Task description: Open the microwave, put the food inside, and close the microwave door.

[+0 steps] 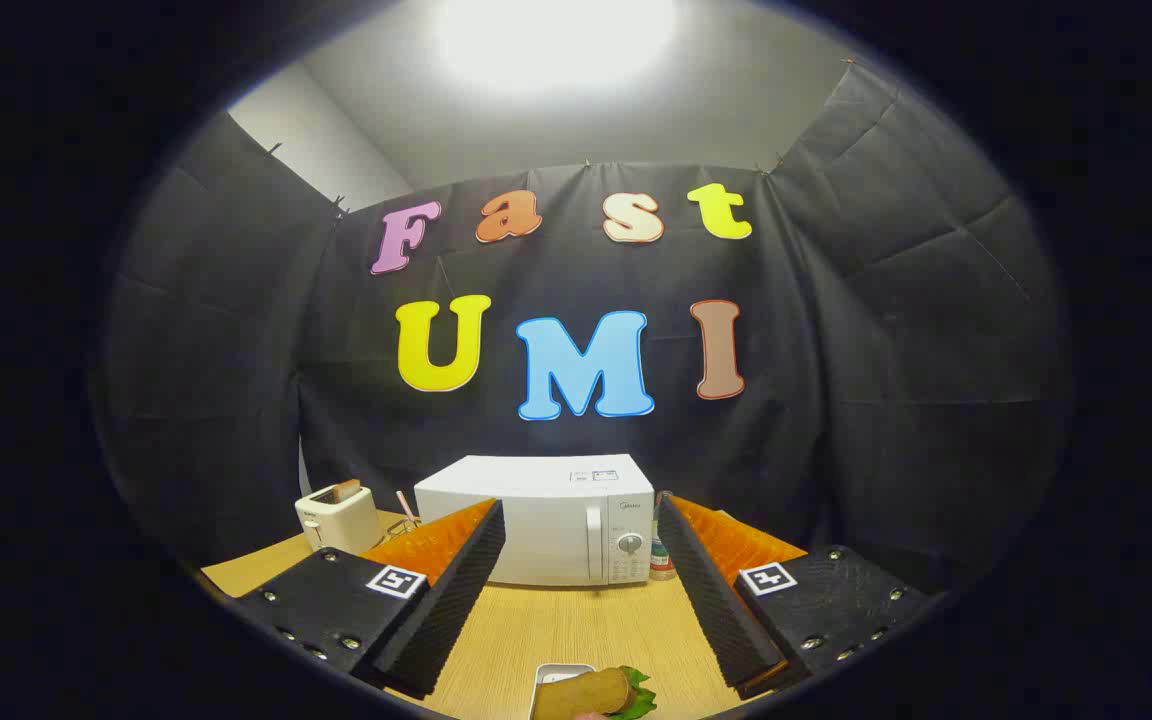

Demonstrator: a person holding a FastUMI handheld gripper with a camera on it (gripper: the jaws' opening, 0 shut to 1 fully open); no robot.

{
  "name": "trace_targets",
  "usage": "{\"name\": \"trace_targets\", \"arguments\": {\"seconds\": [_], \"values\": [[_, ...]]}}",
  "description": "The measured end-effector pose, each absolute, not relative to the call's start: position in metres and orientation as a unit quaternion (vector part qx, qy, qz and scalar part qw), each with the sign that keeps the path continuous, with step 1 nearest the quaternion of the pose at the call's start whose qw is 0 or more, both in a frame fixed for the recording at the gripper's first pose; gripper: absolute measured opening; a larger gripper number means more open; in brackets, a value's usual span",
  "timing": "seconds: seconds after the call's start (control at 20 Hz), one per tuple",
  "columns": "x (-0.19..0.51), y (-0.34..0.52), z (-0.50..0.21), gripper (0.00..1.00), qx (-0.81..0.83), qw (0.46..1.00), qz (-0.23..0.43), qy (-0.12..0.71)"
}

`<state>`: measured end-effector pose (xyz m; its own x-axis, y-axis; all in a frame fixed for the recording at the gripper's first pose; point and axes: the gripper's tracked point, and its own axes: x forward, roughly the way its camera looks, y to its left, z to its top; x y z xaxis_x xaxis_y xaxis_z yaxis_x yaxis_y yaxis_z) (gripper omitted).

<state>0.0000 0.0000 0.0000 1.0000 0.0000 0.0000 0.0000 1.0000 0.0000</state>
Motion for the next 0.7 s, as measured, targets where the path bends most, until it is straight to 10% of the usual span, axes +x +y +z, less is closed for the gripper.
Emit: {"name": "trace_targets", "arguments": {"seconds": [0.7], "values": [[0.001, -0.008, -0.017, 0.98, -0.006, 1.0, -0.011, 0.007]]}}
